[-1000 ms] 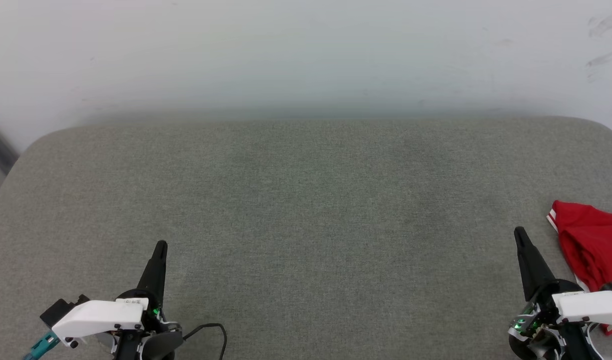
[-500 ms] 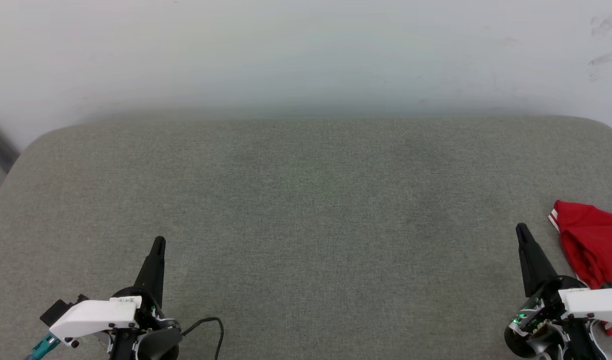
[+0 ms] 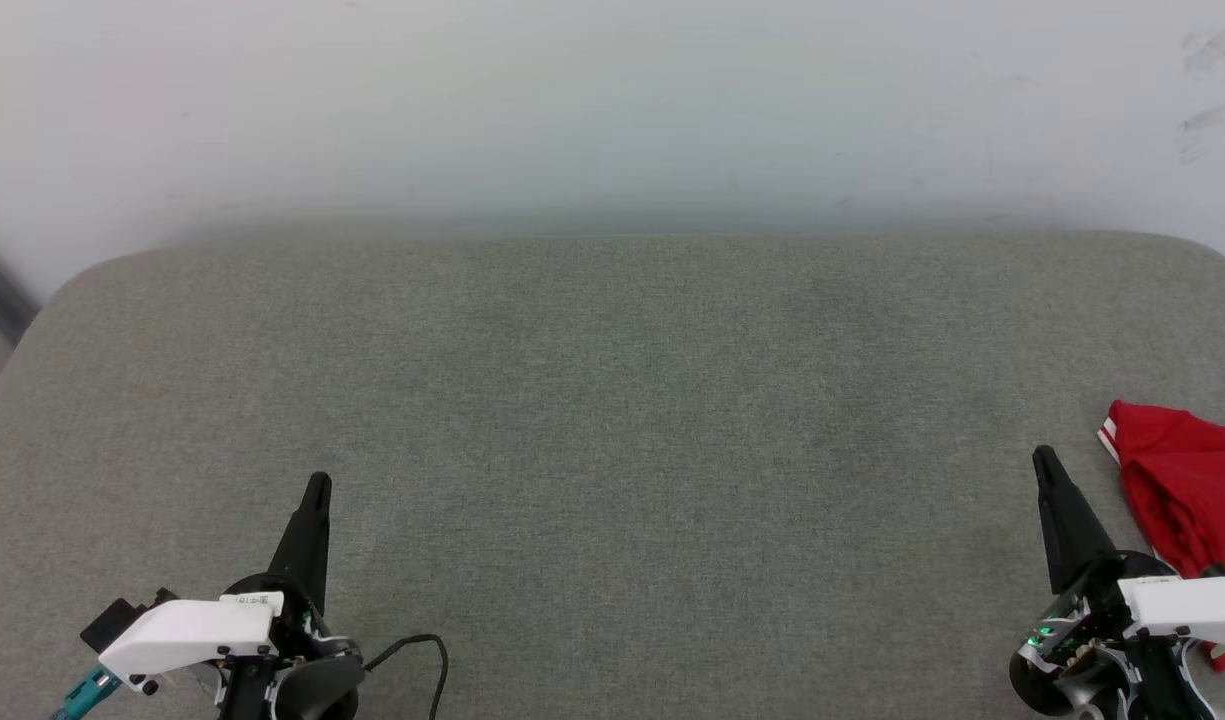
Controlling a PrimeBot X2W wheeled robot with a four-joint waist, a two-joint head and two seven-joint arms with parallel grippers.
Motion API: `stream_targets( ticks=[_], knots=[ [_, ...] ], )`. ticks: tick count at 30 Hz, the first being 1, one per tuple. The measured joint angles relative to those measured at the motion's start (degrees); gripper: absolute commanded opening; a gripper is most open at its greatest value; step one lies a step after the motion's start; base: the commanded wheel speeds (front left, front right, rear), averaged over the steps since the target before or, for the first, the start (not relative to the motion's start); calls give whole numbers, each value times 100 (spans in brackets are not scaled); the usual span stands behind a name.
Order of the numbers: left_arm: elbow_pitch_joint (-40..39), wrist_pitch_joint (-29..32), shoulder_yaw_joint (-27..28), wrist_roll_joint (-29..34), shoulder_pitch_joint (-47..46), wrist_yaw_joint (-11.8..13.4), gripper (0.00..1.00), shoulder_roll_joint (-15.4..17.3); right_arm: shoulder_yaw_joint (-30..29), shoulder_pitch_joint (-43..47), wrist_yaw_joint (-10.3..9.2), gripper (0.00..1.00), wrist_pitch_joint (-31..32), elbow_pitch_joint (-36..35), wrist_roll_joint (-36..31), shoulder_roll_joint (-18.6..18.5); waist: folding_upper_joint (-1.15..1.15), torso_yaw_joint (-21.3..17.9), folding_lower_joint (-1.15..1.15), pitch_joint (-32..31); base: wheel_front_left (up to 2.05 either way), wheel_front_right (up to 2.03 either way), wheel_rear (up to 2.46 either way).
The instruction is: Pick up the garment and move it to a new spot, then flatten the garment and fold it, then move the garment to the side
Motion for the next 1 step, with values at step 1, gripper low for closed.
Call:
stream_targets(
  ticks=[1],
  knots=[
    [0, 1, 0, 0, 0, 0, 0, 0, -1, -1, 0, 0, 2, 0, 0, 0, 0, 0, 0, 0, 0, 0, 0]
  ],
)
